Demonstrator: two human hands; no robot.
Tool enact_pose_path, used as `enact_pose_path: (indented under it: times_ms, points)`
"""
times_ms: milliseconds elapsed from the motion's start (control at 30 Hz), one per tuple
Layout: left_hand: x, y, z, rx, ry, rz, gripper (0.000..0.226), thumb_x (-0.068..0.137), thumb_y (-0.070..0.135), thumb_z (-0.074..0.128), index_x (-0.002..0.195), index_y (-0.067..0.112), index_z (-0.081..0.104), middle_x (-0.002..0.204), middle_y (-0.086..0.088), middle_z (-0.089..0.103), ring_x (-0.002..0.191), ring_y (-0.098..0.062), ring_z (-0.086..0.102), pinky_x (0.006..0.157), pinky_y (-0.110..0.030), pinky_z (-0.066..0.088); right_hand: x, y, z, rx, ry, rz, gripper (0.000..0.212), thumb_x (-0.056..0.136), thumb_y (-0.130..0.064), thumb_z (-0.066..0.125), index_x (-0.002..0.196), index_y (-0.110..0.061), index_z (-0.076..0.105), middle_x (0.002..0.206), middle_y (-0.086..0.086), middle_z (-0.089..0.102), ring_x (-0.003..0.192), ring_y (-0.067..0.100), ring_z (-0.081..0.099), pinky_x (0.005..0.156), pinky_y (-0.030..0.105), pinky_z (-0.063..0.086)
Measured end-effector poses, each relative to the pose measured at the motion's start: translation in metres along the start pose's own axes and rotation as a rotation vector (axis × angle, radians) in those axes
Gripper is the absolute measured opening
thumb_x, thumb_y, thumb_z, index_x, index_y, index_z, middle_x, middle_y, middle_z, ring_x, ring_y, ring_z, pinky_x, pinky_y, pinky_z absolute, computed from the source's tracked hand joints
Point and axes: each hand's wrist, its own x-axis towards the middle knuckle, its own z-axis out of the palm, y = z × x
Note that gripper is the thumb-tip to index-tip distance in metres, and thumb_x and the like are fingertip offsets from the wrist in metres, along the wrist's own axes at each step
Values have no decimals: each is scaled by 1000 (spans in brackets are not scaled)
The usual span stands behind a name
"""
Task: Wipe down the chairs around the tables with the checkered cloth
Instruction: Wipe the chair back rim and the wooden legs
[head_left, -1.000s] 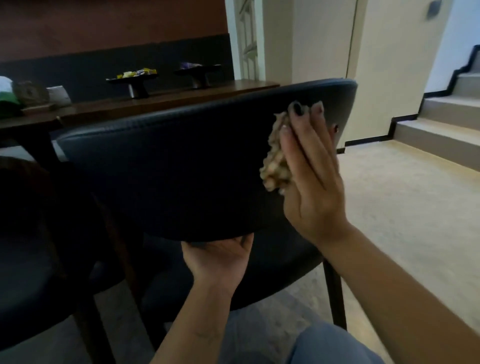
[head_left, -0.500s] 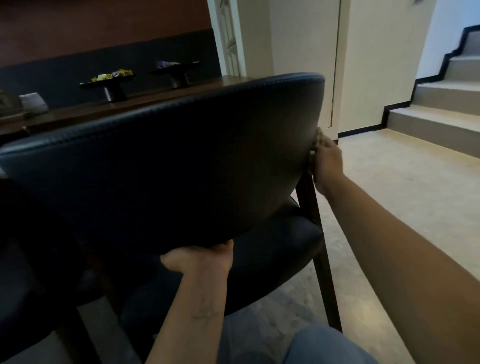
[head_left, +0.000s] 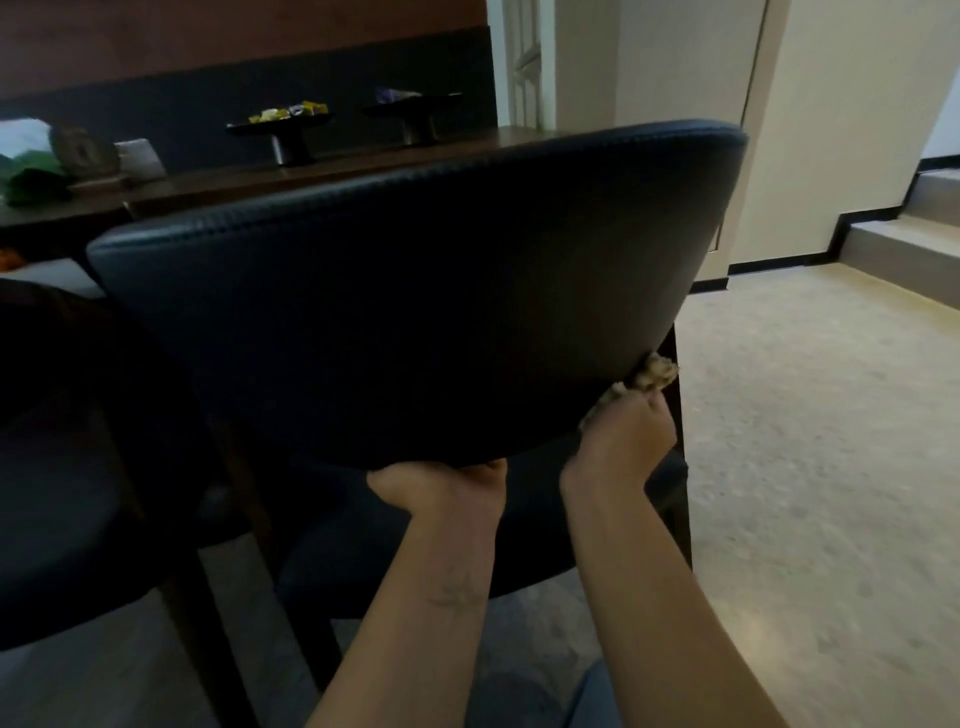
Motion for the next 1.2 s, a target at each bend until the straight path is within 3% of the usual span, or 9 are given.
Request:
enact_pose_path:
  times_ms: [133, 367, 500, 667, 767, 867, 1000, 1133, 1200]
  points:
    - [2, 5, -6, 62, -43, -33, 51, 92, 55, 30, 89, 17, 65, 70, -2, 62, 51, -19, 57, 54, -28, 45, -23, 1, -25, -74, -159, 18, 31, 100, -30, 45, 78, -25, 66, 52, -15, 55, 43, -2, 51, 41, 14, 41]
    - [3, 8, -7, 74, -87, -58, 50, 94, 49, 27, 72, 20, 61, 58, 2, 55, 45, -16, 51, 53, -25, 40, -4, -32, 0, -52, -16, -37, 25, 97, -16, 39, 88, -20, 62, 78, -4, 59, 69, 9, 54, 70, 29, 41]
    - [7, 13, -16, 157, -165, -58, 38, 93, 42, 34, 84, 21, 64, 68, 1, 62, 52, -16, 54, 55, -26, 43, -29, -3, -18, -113, -109, -84, 29, 99, -25, 40, 85, -25, 65, 62, -10, 54, 51, 2, 49, 51, 20, 40]
    - [23, 45, -60, 512, -171, -41, 40, 100, 35, 30, 104, 15, 64, 99, 2, 74, 84, -13, 72, 79, -30, 43, -39, 38, -50, -216, -328, 40, 36, 99, -22, 43, 87, -30, 75, 76, -9, 67, 71, 6, 62, 71, 27, 47]
    - [30, 78, -101, 657, -47, 37, 35, 101, 29, 31, 107, 17, 63, 95, 0, 76, 90, -10, 72, 79, -30, 40, -49, 75, -44, -443, -368, 56, 27, 98, -20, 44, 117, -30, 60, 98, -6, 66, 84, 10, 63, 70, 24, 46]
    - [39, 114, -140, 779, 127, 268, 31, 100, 25, 34, 102, 20, 64, 91, 3, 76, 96, -13, 69, 81, -32, 42, -64, 123, -30, -687, -467, -181, 45, 95, -16, 49, 136, -27, 36, 110, -6, 59, 94, 10, 61, 76, 22, 47]
    - [48, 145, -179, 903, 271, 505, 27, 100, 14, 37, 95, 22, 62, 93, 0, 71, 97, -17, 64, 82, -32, 44, -97, 177, -4, -875, -886, -575, 50, 95, -12, 49, 141, -23, 34, 130, -15, 43, 118, -16, 40, 101, 8, 34]
    - [60, 159, -189, 947, 327, 567, 26, 98, 8, 40, 100, 24, 61, 99, 6, 66, 95, -7, 63, 84, -26, 48, -120, 221, 13, -1293, -1179, -1049, 48, 93, -24, 43, 139, -8, 42, 144, 11, 43, 138, 27, 33, 115, 46, 24]
    - [65, 162, -194, 916, 361, 478, 26, 97, 10, 41, 102, 24, 62, 104, 5, 66, 101, -10, 62, 86, -28, 49, -125, 230, 16, -1509, -1191, -1196, 50, 94, -30, 38, 137, -6, 46, 145, 15, 41, 138, 34, 31, 114, 51, 22]
